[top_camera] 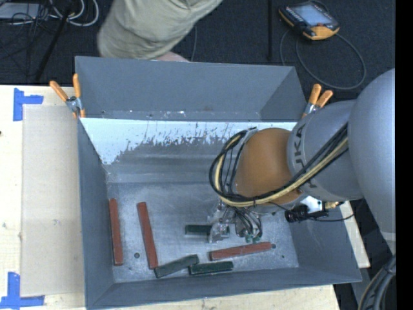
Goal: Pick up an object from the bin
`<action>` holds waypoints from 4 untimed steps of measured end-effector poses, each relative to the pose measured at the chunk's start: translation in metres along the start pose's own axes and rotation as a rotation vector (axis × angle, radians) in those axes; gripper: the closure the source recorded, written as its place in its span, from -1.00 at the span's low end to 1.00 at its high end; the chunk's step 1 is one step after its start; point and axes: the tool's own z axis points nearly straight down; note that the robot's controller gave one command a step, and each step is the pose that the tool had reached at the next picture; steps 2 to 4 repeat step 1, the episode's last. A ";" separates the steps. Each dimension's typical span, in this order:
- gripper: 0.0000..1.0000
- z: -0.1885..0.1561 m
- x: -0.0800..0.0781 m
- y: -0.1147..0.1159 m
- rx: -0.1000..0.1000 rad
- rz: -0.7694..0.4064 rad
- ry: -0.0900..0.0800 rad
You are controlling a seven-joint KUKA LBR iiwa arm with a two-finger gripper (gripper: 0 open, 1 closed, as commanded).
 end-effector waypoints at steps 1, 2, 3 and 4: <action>1.00 -0.174 0.008 0.002 0.000 0.012 0.009; 1.00 -0.174 0.008 0.002 0.000 0.012 0.009; 1.00 -0.174 0.008 0.002 0.000 0.012 0.009; 1.00 -0.174 0.008 0.002 0.000 0.012 0.009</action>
Offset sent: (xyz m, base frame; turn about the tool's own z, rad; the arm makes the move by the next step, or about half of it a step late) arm 0.0000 0.0000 0.0000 0.0000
